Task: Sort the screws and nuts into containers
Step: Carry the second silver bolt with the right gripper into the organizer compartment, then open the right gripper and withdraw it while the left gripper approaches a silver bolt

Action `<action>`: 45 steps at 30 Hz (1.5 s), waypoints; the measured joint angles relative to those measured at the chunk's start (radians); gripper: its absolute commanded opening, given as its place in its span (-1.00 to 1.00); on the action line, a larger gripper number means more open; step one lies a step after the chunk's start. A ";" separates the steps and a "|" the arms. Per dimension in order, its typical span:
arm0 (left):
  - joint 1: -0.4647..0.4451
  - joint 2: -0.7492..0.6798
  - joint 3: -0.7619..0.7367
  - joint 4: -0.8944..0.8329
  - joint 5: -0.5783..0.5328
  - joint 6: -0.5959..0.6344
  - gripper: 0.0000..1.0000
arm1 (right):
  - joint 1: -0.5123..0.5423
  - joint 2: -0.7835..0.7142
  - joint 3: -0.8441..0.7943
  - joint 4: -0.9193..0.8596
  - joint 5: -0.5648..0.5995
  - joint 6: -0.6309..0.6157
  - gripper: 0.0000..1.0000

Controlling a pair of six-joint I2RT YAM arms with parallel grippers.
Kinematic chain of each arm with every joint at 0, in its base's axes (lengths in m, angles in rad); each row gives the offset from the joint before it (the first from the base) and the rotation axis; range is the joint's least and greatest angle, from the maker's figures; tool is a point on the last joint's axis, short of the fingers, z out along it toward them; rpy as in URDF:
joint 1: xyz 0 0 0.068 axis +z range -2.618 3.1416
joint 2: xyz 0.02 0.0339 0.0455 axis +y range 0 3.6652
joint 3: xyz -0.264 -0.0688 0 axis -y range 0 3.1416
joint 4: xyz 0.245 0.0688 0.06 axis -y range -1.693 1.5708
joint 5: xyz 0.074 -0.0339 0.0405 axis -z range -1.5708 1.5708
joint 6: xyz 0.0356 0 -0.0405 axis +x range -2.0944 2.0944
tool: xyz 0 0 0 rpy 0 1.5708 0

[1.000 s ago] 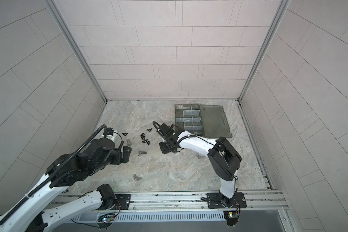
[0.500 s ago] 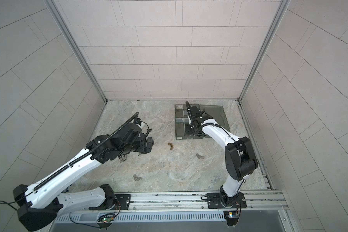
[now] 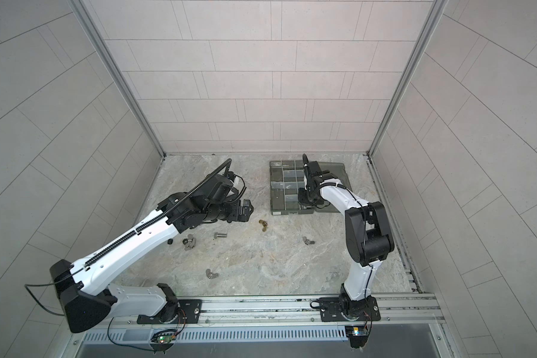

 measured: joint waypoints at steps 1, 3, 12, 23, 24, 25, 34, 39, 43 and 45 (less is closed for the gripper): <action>0.010 0.000 -0.002 0.005 0.007 0.000 1.00 | -0.003 0.005 0.000 0.003 -0.002 0.000 -0.70; 0.026 0.000 -0.008 0.011 0.019 0.000 1.00 | -0.011 0.011 0.000 0.012 -0.008 0.000 -0.69; 0.073 -0.015 -0.101 0.016 0.046 0.000 1.00 | -0.029 0.065 0.000 0.031 -0.010 0.002 -0.54; 0.089 -0.102 -0.201 0.005 0.008 -0.008 1.00 | -0.027 -0.008 -0.062 0.079 -0.011 -0.007 0.23; 0.090 -0.117 -0.214 0.003 0.000 -0.011 1.00 | -0.026 -0.031 -0.064 0.076 -0.008 -0.008 0.25; 0.090 -0.136 -0.231 0.001 -0.009 -0.016 1.00 | -0.023 -0.058 -0.065 0.071 -0.007 -0.008 0.53; 0.103 -0.268 -0.420 -0.011 -0.059 -0.097 1.00 | 0.128 -0.268 -0.056 0.004 0.036 -0.039 0.99; 0.108 -0.323 -0.526 0.009 -0.082 -0.156 1.00 | 0.196 -0.377 -0.100 -0.042 0.034 -0.039 0.99; 0.113 -0.342 -0.614 0.035 -0.092 -0.210 0.99 | 0.264 -0.510 -0.196 -0.059 0.004 -0.023 0.99; 0.114 -0.343 -0.646 0.048 -0.096 -0.232 0.99 | 0.303 -0.588 -0.257 -0.062 -0.014 -0.010 0.99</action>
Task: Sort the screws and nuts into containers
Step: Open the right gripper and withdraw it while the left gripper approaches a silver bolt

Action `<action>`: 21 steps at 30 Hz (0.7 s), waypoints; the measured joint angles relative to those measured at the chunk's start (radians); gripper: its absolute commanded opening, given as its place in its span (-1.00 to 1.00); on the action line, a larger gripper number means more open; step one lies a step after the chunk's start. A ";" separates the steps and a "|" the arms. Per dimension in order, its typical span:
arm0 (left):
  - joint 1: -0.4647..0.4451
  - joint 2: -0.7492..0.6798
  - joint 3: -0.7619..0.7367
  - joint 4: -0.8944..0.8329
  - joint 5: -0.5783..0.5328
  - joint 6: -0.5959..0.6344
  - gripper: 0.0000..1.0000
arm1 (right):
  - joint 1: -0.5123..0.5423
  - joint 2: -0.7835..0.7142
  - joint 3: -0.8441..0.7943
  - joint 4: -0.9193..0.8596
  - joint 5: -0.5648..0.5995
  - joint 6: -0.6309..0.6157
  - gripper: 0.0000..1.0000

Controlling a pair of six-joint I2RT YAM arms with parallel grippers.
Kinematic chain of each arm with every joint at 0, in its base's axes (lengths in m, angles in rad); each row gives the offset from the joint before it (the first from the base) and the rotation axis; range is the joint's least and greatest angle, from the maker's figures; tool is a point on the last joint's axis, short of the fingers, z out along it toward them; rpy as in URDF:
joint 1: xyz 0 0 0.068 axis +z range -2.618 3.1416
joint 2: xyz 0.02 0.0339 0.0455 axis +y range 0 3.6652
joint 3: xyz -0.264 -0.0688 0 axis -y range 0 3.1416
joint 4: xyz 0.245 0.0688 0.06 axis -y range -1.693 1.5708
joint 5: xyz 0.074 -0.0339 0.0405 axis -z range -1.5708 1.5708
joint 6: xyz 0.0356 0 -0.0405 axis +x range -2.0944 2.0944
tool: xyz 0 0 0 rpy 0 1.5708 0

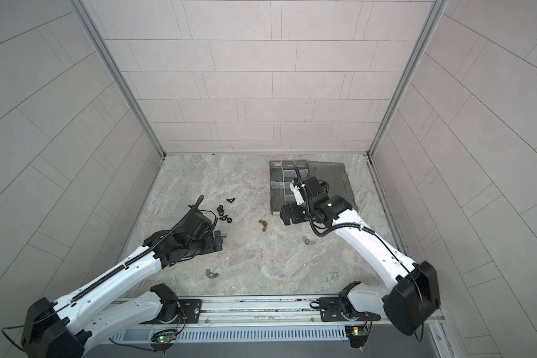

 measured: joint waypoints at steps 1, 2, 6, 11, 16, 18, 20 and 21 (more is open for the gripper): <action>0.002 0.000 -0.013 0.010 -0.002 -0.011 0.98 | 0.023 -0.048 -0.035 0.004 -0.010 0.012 0.99; 0.002 0.000 -0.023 0.018 -0.003 -0.022 0.97 | 0.045 -0.093 -0.070 0.008 -0.018 0.021 0.99; 0.006 0.008 -0.037 0.054 -0.010 -0.052 0.86 | 0.111 -0.252 -0.182 0.035 -0.039 0.073 0.99; 0.008 0.072 -0.037 0.114 -0.028 -0.084 0.75 | 0.137 -0.332 -0.214 0.034 -0.040 0.103 0.99; 0.008 0.159 -0.037 0.167 -0.039 -0.119 0.55 | 0.137 -0.329 -0.215 0.026 -0.020 0.102 0.99; 0.008 0.196 -0.036 0.185 -0.047 -0.135 0.51 | 0.137 -0.327 -0.214 0.022 -0.011 0.101 0.99; 0.010 0.241 -0.034 0.197 -0.054 -0.151 0.47 | 0.137 -0.319 -0.213 0.018 0.001 0.098 0.99; 0.010 0.264 -0.031 0.199 -0.056 -0.158 0.47 | 0.137 -0.312 -0.211 0.015 0.005 0.098 0.99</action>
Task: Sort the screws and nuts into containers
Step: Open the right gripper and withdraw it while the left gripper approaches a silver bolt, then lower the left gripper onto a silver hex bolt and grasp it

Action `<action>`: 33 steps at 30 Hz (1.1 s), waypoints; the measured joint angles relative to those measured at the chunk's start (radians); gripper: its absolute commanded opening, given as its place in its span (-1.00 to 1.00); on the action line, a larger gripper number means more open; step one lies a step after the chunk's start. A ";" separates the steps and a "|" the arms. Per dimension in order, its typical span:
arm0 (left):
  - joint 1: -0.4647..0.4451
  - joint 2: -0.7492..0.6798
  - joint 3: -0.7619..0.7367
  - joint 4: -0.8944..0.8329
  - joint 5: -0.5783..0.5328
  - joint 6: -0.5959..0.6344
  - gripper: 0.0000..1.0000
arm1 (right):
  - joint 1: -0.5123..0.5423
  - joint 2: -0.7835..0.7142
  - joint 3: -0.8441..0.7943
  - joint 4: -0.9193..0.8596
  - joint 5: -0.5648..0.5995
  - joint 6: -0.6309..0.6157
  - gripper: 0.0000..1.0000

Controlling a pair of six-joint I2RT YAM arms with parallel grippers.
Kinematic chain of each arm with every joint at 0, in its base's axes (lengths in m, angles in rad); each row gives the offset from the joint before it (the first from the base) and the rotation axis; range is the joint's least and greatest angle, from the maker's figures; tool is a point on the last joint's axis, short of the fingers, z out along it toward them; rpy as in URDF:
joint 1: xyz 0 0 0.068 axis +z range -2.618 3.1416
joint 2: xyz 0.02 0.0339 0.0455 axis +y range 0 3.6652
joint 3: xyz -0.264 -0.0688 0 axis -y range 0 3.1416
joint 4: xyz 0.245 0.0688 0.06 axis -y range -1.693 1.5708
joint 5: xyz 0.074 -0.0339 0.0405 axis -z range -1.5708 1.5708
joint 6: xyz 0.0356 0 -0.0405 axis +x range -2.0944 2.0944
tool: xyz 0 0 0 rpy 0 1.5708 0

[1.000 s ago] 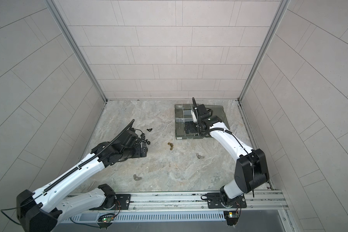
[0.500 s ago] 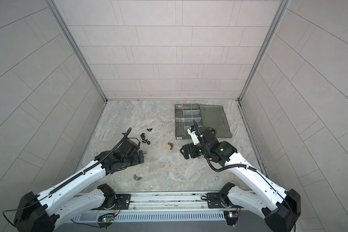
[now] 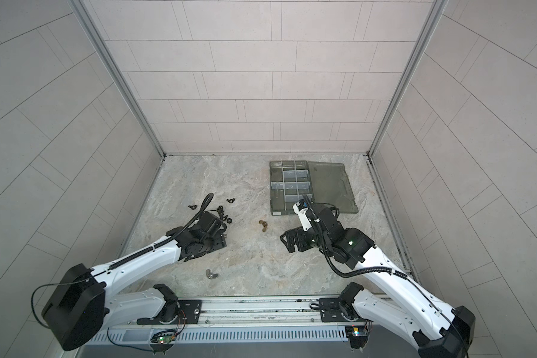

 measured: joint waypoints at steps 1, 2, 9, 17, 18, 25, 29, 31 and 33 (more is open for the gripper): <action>0.000 0.027 0.007 -0.002 -0.003 -0.005 0.45 | 0.000 0.008 0.002 -0.002 0.008 0.000 0.99; 0.000 0.055 0.018 -0.005 -0.003 -0.009 0.44 | 0.000 0.016 0.004 -0.002 0.015 -0.001 0.98; 0.006 0.209 0.109 0.003 -0.001 -0.021 0.37 | 0.000 0.049 0.008 -0.006 0.052 -0.014 0.98; 0.029 0.235 0.136 0.011 -0.006 -0.024 0.37 | -0.026 0.064 0.017 -0.006 0.063 -0.031 0.99; 0.036 0.237 0.138 0.013 -0.006 -0.026 0.37 | -0.032 0.067 0.016 -0.006 0.063 -0.034 0.99; 0.072 0.284 0.154 0.033 -0.003 -0.031 0.33 | -0.069 0.104 0.016 -0.003 0.040 -0.055 0.99; 0.082 0.311 0.166 0.053 0.003 -0.031 0.31 | -0.084 0.126 0.017 0.003 0.020 -0.065 0.99; 0.088 0.323 0.167 0.056 0.008 -0.030 0.30 | -0.089 0.133 0.016 0.009 0.010 -0.068 0.99; 0.093 0.334 0.167 0.056 0.010 -0.027 0.29 | -0.093 0.141 0.017 0.016 0.001 -0.069 0.99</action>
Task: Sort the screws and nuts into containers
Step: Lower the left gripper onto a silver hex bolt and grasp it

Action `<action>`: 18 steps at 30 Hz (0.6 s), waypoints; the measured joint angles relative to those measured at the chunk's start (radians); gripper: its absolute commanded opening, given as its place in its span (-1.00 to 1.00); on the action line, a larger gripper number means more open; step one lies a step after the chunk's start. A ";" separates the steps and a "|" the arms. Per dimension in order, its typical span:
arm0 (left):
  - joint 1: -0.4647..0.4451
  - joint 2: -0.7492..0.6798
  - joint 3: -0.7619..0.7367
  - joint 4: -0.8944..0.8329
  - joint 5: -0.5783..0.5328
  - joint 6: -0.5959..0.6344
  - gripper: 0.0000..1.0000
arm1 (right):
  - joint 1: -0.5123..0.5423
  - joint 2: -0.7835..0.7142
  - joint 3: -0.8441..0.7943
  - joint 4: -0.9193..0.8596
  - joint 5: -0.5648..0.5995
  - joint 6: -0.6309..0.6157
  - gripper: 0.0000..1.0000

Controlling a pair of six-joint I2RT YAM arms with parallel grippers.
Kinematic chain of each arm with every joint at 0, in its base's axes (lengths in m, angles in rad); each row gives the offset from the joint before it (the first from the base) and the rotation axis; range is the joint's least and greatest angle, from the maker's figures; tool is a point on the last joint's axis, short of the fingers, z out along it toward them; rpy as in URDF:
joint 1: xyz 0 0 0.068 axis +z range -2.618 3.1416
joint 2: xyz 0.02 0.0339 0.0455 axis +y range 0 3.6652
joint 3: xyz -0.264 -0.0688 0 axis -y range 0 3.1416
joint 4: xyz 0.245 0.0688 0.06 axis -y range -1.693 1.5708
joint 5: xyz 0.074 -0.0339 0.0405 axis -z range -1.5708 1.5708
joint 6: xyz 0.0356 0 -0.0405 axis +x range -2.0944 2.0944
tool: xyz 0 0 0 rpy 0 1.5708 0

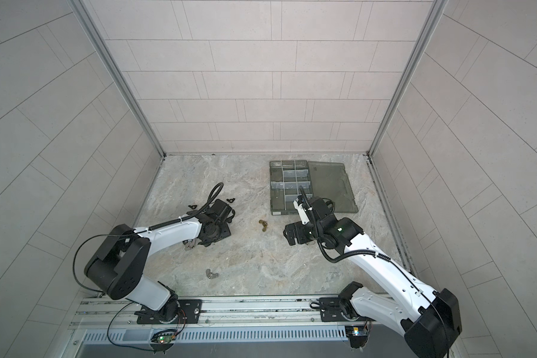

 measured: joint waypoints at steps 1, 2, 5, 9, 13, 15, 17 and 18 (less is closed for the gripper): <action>0.002 0.003 0.005 -0.002 0.002 0.003 0.28 | 0.000 0.005 0.000 0.003 -0.005 -0.001 0.99; 0.006 0.008 0.011 -0.002 0.003 0.006 0.27 | -0.002 0.011 0.001 0.005 -0.010 -0.002 0.99; 0.018 0.026 0.029 0.000 0.008 0.015 0.23 | -0.006 0.027 0.006 0.008 -0.019 -0.005 0.99; 0.029 0.051 0.055 -0.001 0.013 0.031 -0.02 | -0.012 0.045 0.014 0.010 -0.030 -0.010 0.99; 0.034 0.075 0.080 -0.005 0.025 0.049 -0.13 | -0.013 0.056 0.022 0.011 -0.042 -0.011 0.99; 0.034 0.081 0.085 -0.005 0.030 0.057 -0.25 | -0.015 0.057 0.024 0.011 -0.047 -0.011 0.99; 0.034 0.082 0.085 -0.007 0.034 0.065 -0.43 | -0.015 0.057 0.026 0.013 -0.052 -0.011 0.99; 0.034 0.082 0.085 -0.008 0.038 0.067 -0.51 | -0.015 0.057 0.027 0.013 -0.054 -0.011 0.99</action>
